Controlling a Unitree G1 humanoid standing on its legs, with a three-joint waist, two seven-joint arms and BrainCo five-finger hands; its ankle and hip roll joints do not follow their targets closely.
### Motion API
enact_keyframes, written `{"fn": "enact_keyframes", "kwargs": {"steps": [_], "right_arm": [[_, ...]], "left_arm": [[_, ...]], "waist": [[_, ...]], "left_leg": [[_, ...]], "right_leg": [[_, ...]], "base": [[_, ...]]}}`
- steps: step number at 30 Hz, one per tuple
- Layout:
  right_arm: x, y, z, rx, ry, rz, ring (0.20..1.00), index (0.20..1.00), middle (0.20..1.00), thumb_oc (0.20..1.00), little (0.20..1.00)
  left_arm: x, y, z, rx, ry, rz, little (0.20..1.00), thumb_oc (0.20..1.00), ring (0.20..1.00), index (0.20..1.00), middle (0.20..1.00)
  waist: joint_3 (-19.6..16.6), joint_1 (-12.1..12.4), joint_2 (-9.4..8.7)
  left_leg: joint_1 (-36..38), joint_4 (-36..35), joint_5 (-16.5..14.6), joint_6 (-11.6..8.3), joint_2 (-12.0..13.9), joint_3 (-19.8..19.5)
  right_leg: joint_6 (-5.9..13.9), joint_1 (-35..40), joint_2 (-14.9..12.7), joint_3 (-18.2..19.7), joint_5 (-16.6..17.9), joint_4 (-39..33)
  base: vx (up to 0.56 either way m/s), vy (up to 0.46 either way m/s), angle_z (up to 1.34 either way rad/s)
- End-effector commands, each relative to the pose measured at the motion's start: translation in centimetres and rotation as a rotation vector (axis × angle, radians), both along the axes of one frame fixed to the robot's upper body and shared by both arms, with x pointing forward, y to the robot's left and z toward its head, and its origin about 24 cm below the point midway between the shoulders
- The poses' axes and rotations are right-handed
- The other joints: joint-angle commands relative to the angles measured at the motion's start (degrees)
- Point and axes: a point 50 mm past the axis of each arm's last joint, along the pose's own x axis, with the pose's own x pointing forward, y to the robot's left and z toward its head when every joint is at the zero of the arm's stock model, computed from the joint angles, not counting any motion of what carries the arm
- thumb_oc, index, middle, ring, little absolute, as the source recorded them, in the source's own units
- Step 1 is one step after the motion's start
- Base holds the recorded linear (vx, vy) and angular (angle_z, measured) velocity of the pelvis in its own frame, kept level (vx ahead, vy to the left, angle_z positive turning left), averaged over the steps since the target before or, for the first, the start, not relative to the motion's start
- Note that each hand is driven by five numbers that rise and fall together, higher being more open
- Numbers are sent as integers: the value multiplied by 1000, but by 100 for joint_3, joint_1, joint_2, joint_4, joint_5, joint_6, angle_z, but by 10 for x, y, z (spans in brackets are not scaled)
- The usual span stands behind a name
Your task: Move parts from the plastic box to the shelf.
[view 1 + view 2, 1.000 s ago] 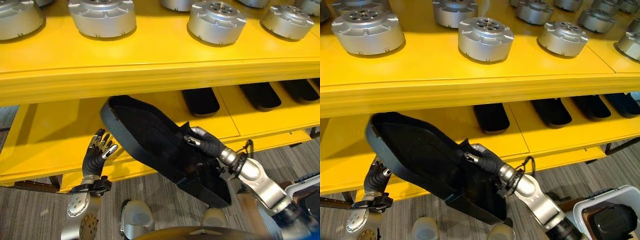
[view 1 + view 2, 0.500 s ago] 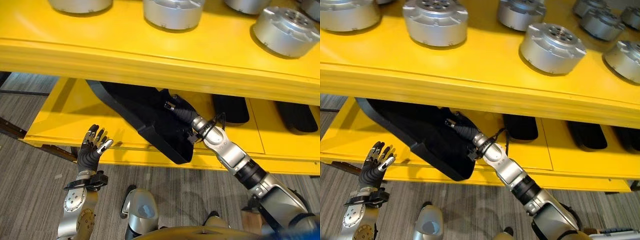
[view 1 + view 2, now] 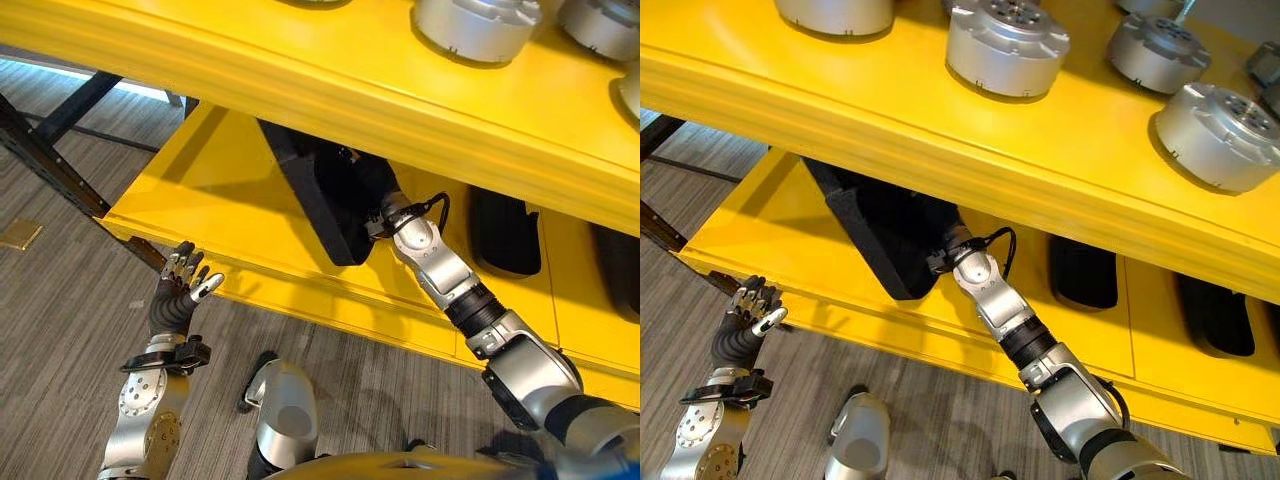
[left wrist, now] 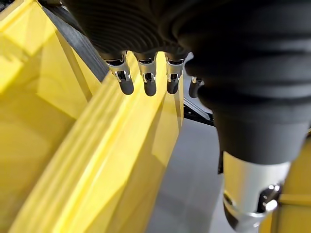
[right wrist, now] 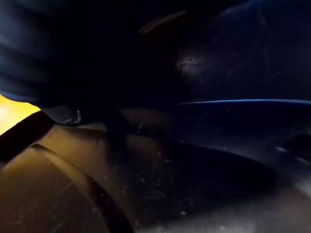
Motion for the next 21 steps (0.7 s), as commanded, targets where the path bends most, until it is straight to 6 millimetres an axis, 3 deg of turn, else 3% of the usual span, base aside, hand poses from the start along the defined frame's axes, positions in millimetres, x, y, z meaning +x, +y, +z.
{"fn": "enact_keyframes", "kwargs": {"steps": [1,8,11,12,21], "right_arm": [[6,-1,32,210,-57,-28,200,200,200,200,200],[24,-15,34,235,-3,-109,200,200,200,200,200],[30,-26,32,245,19,-156,200,200,200,200,200],[35,-38,30,246,29,-201,200,200,200,200,200],[43,-60,35,219,14,-302,200,200,200,200,200]], "left_arm": [[-1,-4,19,58,-57,-70,1000,1000,1000,1000,1000],[0,-12,16,32,-44,-108,1000,1000,1000,1000,1000],[0,-15,14,20,-36,-125,1000,1000,1000,1000,1000],[1,-19,13,11,-38,-145,1000,1000,1000,1000,1000],[8,-30,18,-6,-61,-199,1000,1000,1000,1000,1000]], "waist": [[-494,-89,-36],[-775,-314,228],[-744,-379,358],[-713,-411,464],[-571,-530,650]], "left_leg": [[-127,-16,183,471,-222,49],[-1122,692,36,542,-303,-22],[-1408,949,-7,579,-312,-15],[-1619,1139,-67,611,-328,-30],[-2182,1420,-29,684,-414,-66]], "right_leg": [[-140,-860,-95,474,-36,1488],[-205,-1931,-96,813,-245,2128],[-221,-2275,-85,899,-275,2340],[-228,-2510,-84,966,-348,2513],[-270,-3105,-60,1055,-381,2799]], "base": [[-66,40,8],[-104,68,3],[-105,59,-8],[-90,48,-7],[-63,23,-3]]}}
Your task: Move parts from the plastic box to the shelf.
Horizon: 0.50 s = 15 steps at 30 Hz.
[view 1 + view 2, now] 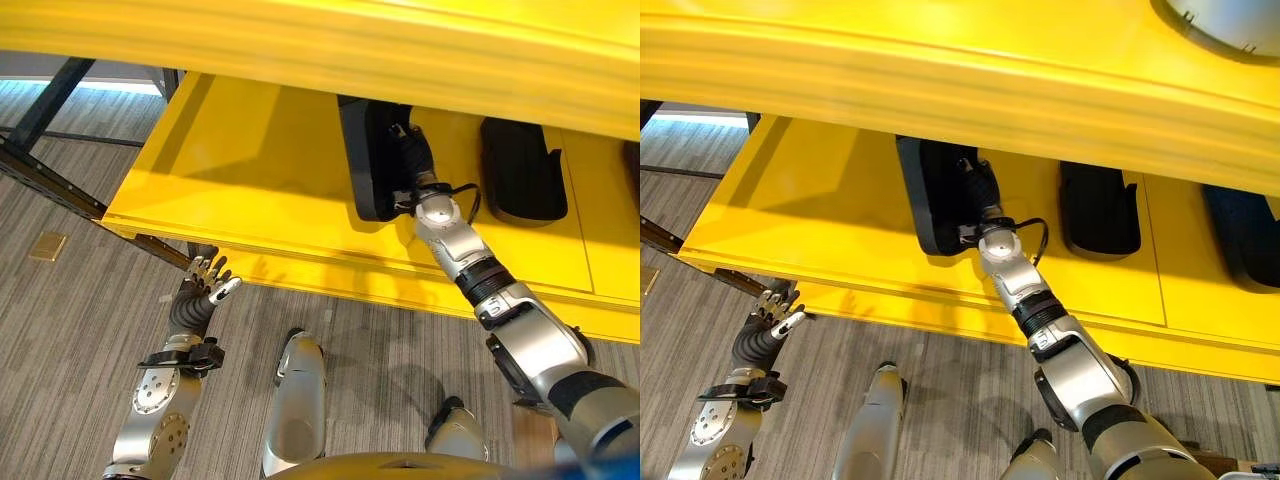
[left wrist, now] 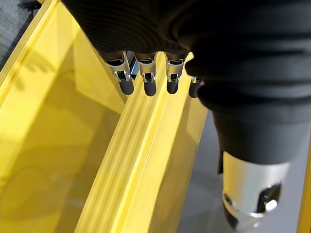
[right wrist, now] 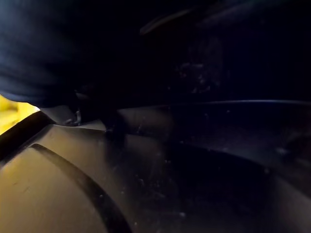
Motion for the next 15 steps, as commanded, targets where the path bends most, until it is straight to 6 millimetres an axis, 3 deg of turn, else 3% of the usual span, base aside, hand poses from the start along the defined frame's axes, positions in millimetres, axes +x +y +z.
{"fn": "enact_keyframes", "kwargs": {"steps": [1,8,14,15], "right_arm": [[4,-4,50,80,-179,-29,200,200,200,200,200],[10,-12,70,67,-219,-76,200,200,200,200,200],[12,-2,87,38,-252,-62,200,200,200,200,200],[13,-1,90,33,-253,-61,200,200,200,200,200]], "left_arm": [[4,-7,28,33,-116,-88,1000,1000,1000,1000,1000],[8,-14,29,20,-121,-110,1000,1000,1000,1000,1000],[12,-20,32,10,-141,-133,1000,1000,1000,1000,1000],[12,-21,34,8,-148,-137,1000,1000,1000,1000,1000]], "waist": [[-257,30,-23],[-254,-57,19],[-285,-100,13],[-293,-91,12]], "left_leg": [[-319,138,138,524,-298,110],[-763,440,77,551,-334,100],[-1057,638,22,584,-372,120],[-1055,767,-193,570,-362,100]], "right_leg": [[-269,-970,135,418,-6,1201],[-338,-1432,137,530,-108,1463],[-380,-1775,142,615,-167,1664],[-321,-1785,144,651,-340,1790]], "base": [[-48,20,-2],[-10,6,0],[1,23,4],[65,14,-5]]}}
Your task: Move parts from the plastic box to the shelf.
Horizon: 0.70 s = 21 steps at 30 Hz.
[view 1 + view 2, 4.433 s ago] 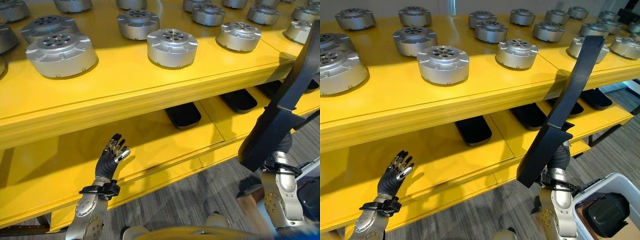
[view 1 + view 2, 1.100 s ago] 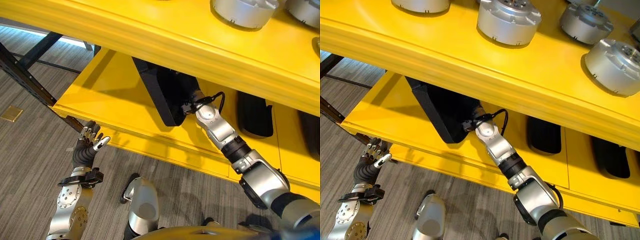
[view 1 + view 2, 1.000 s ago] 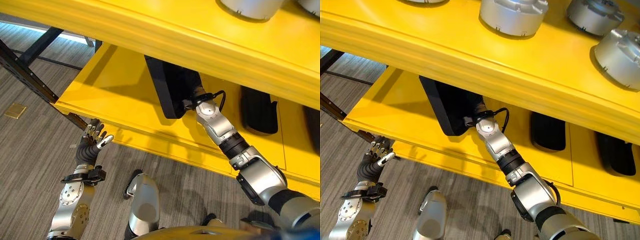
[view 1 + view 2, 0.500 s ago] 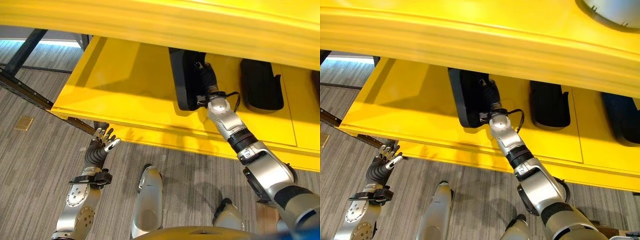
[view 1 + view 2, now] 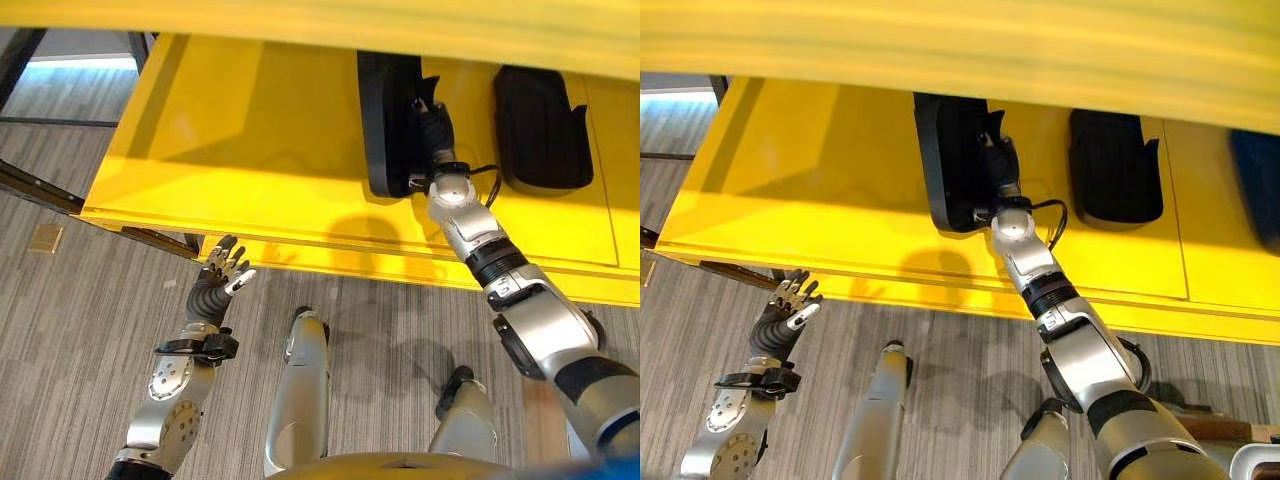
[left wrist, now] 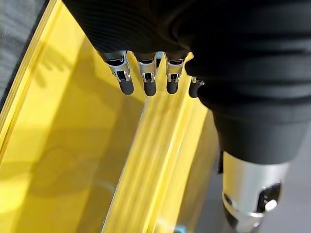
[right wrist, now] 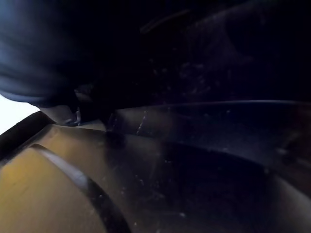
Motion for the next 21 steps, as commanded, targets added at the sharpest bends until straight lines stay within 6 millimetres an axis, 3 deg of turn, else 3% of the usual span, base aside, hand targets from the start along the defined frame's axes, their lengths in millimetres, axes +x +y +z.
{"fn": "enact_keyframes", "kwargs": {"steps": [1,12,19,21], "right_arm": [[2,6,51,43,-166,2,200,200,200,200,200],[14,3,87,-43,-174,-74,200,200,200,200,200],[21,-11,75,-28,-89,-150,200,200,200,200,200],[25,-17,61,-19,-29,-184,200,200,200,200,200]], "left_arm": [[1,-5,27,28,-121,-63,1000,1000,1000,1000,1000],[4,-9,33,40,-138,-105,1000,1000,1000,1000,1000],[6,-13,34,24,-142,-108,1000,1000,1000,1000,1000],[7,-15,35,23,-146,-110,1000,1000,1000,1000,1000]], "waist": [[-428,133,-139],[-373,219,-187],[-322,243,-155],[-321,243,-135]], "left_leg": [[-157,17,8,423,-202,189],[-776,187,87,404,-312,132],[-1056,374,87,380,-347,87],[-1135,415,88,376,-337,84]], "right_leg": [[-308,-990,238,432,-244,1278],[-357,-1530,202,482,-263,1510],[-425,-1781,194,553,-344,1698],[-430,-1868,179,546,-338,1731]], "base": [[71,2,0],[-15,10,2],[-5,9,6],[0,0,0]]}}
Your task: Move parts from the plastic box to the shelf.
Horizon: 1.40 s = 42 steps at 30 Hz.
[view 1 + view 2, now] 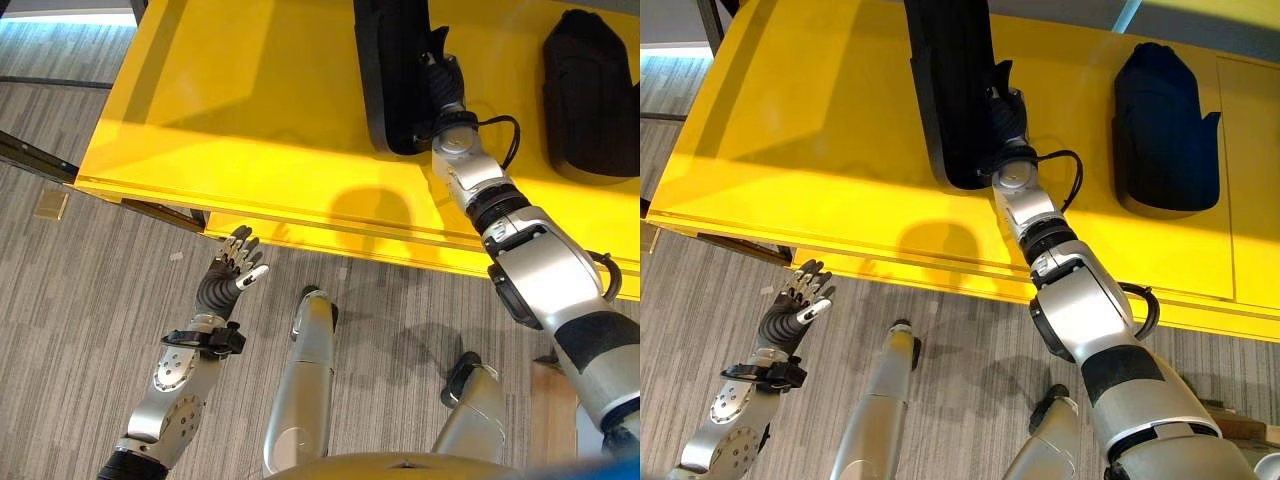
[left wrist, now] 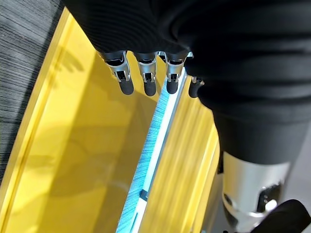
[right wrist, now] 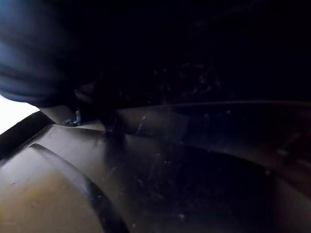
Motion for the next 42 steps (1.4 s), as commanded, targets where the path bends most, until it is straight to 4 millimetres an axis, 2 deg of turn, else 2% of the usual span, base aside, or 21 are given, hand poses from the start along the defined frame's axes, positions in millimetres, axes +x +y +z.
{"fn": "enact_keyframes", "kwargs": {"steps": [1,15,26,32,42], "right_arm": [[0,-6,20,69,-60,-34,200,200,200,200,200],[3,-12,-5,75,41,-146,200,200,200,200,200],[2,-1,-15,134,84,-171,200,200,200,200,200],[1,6,-30,99,136,-182,200,200,200,200,200],[-2,-8,-62,18,240,-260,200,200,200,200,200]], "left_arm": [[0,-7,21,-7,-104,-39,1000,1000,1000,1000,1000],[-1,-8,22,-13,-105,-20,1000,1000,1000,1000,1000],[1,-6,27,-5,-128,0,1000,1000,1000,1000,1000],[1,-8,29,2,-135,-7,1000,1000,1000,1000,1000],[2,-9,29,2,-130,-12,1000,1000,1000,1000,1000]], "waist": [[-331,94,-96],[-417,83,-50],[-399,165,-13],[-379,194,-3],[-299,224,10]], "left_leg": [[-212,-131,141,415,-184,251],[-417,-74,145,415,-174,252],[-448,-109,167,404,-204,220],[-431,-131,178,403,-224,179],[-431,-137,197,375,-225,167]], "right_leg": [[-487,-911,273,277,-47,956],[-513,-1129,335,334,-82,1024],[-493,-1106,330,303,-90,982],[-481,-1041,327,259,-77,950],[-487,-1011,319,236,-92,951]], "base": [[0,0,0],[0,0,0],[0,0,0],[0,0,0],[0,0,0]]}}
